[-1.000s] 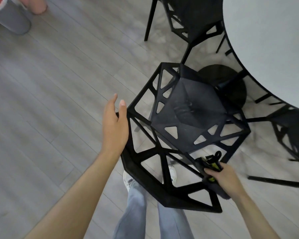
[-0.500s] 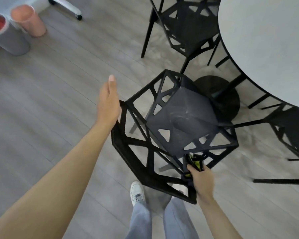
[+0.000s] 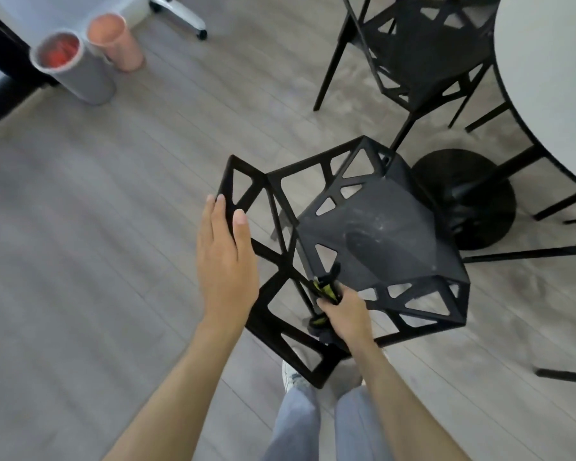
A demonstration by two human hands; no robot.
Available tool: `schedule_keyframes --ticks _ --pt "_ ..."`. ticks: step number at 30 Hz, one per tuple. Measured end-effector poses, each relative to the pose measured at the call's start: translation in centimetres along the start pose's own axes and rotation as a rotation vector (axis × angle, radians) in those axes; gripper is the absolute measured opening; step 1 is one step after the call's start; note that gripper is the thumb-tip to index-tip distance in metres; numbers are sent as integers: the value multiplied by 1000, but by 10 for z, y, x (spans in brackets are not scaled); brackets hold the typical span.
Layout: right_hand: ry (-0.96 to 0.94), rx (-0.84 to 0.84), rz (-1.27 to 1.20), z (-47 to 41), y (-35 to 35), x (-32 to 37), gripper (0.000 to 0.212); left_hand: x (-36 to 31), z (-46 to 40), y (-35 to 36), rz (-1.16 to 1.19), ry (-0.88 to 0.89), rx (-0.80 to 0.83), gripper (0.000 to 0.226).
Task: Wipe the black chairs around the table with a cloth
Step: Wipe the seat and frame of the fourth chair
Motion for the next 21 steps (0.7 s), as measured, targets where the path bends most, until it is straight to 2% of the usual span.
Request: schedule_keyframes --ticks 4,6,12,16,18,21 --pt "-179 33 193 -46 31 45 20 3 -5 3 -48 32 -12 65" --pt "-215 20 200 -56 39 54 23 5 -6 3 -42 31 -13 64" --pt "-166 277 224 -34 8 16 34 2 -5 1 -74 14 -14 61" --pt "-107 401 243 22 -26 -23 26 3 -5 0 -81 11 -19 60" --pt "-96 371 246 48 -32 -29 26 3 -5 1 -76 13 -20 60" --pt "-136 211 311 57 -25 -25 37 3 -5 1 -65 12 -25 60"
Point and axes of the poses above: each hand's wrist, its own z-axis away from the middle knuckle, its own y-axis out of the palm, x = y × z, the point moved 6 cm from there along -z, towards the middle knuckle, and after that the axes turned 12 degrees about -y, right-handed, at the moved point
